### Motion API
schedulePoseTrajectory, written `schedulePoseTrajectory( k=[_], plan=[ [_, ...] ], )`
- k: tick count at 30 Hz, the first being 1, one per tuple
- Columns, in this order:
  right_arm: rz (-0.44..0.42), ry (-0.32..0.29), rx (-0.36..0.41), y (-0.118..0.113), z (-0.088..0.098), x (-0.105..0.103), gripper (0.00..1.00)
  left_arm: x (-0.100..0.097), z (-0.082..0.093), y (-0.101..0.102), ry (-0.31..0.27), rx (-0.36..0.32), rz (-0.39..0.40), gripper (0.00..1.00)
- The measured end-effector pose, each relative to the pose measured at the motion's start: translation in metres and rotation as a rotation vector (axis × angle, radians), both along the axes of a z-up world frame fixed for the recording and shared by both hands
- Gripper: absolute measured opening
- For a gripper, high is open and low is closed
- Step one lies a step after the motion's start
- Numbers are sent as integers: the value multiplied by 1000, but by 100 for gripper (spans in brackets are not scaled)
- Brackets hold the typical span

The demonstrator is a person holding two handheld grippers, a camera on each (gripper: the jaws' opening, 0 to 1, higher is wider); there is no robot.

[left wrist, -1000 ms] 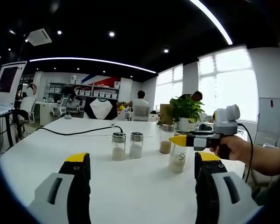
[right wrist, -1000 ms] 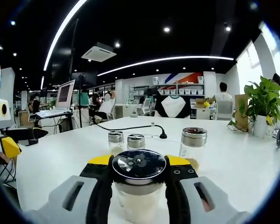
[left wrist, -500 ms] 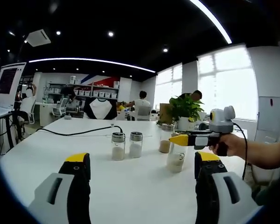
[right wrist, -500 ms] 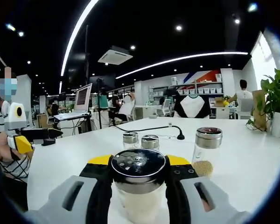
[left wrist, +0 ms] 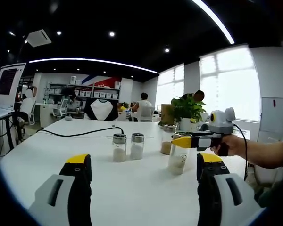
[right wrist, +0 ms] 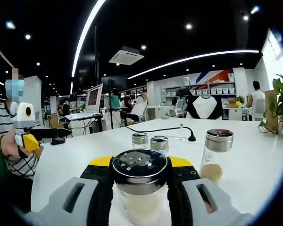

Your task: Rotate the seasoning bottle until the label or dispensing opening points toward the visible target arrow and the bottle remains upright within the marked orientation range

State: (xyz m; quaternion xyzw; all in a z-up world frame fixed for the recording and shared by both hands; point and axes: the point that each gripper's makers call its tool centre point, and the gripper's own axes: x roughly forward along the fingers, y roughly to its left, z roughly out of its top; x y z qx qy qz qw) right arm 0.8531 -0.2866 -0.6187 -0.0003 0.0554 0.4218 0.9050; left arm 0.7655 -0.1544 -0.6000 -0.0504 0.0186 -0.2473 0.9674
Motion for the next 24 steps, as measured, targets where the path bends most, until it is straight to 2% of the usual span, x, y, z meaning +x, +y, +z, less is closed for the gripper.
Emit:
schedulePoseTrajectory(
  k=[12, 19, 24],
  plan=[
    [118, -5, 3, 8, 0, -4, 42, 0, -1, 3, 4, -3, 5, 97],
    [156, -8, 9, 9, 0, -4, 42, 1, -2, 2, 9, -2, 4, 98],
    [182, -12, -1, 11, 0, -7, 42, 1, 2, -1, -8, -1, -8, 98]
  ],
)
